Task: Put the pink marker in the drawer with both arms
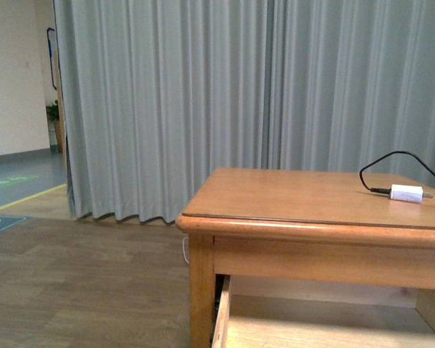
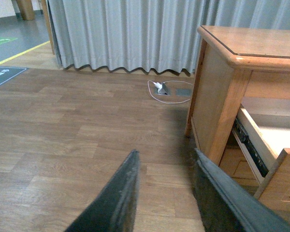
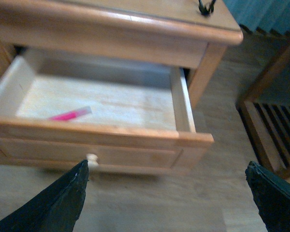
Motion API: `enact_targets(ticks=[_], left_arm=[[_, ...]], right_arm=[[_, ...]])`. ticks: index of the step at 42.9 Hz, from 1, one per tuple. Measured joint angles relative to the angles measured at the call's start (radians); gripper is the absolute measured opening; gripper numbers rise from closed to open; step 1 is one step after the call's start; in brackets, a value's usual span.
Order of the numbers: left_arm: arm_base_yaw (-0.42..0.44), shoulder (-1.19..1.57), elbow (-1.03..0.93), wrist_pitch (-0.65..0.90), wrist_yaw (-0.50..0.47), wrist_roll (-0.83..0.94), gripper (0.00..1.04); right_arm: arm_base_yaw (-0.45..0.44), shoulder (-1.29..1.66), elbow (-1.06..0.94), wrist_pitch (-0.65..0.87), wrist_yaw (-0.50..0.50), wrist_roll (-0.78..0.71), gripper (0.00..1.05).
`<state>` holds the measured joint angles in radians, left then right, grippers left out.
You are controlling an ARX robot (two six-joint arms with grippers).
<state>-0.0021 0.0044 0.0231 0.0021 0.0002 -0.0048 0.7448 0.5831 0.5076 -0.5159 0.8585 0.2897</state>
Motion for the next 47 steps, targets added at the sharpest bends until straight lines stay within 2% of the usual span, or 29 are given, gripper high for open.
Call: enact_targets(ticks=[6, 8, 13, 17, 20, 24, 27, 39, 47], left_arm=[[0.000, 0.000, 0.000, 0.000, 0.000, 0.000, 0.58], [0.000, 0.000, 0.000, 0.000, 0.000, 0.000, 0.65], [0.000, 0.000, 0.000, 0.000, 0.000, 0.000, 0.83], [0.000, 0.000, 0.000, 0.000, 0.000, 0.000, 0.99], [0.000, 0.000, 0.000, 0.000, 0.000, 0.001, 0.98], [0.000, 0.000, 0.000, 0.000, 0.000, 0.001, 0.99], [0.000, 0.000, 0.000, 0.000, 0.000, 0.001, 0.99], [0.000, 0.000, 0.000, 0.000, 0.000, 0.001, 0.99], [0.000, 0.000, 0.000, 0.000, 0.000, 0.001, 0.99]], right_arm=[[-0.043, 0.047, -0.008, -0.115, -0.092, 0.025, 0.96], [-0.063, 0.070, -0.021, -0.124, -0.154, 0.038, 0.96], [-0.120, 0.130, -0.060, -0.093, -0.312, 0.034, 0.96], [-0.185, 0.190, -0.092, -0.008, -0.443, 0.003, 0.96], [-0.256, 0.267, -0.126, 0.123, -0.530, -0.043, 0.96], [-0.303, 0.368, -0.158, 0.294, -0.589, -0.096, 0.96], [-0.342, 0.484, -0.178, 0.479, -0.630, -0.139, 0.96], [-0.449, 0.849, -0.149, 0.978, -0.639, -0.200, 0.96], [-0.498, 1.020, -0.087, 1.126, -0.632, -0.218, 0.96]])
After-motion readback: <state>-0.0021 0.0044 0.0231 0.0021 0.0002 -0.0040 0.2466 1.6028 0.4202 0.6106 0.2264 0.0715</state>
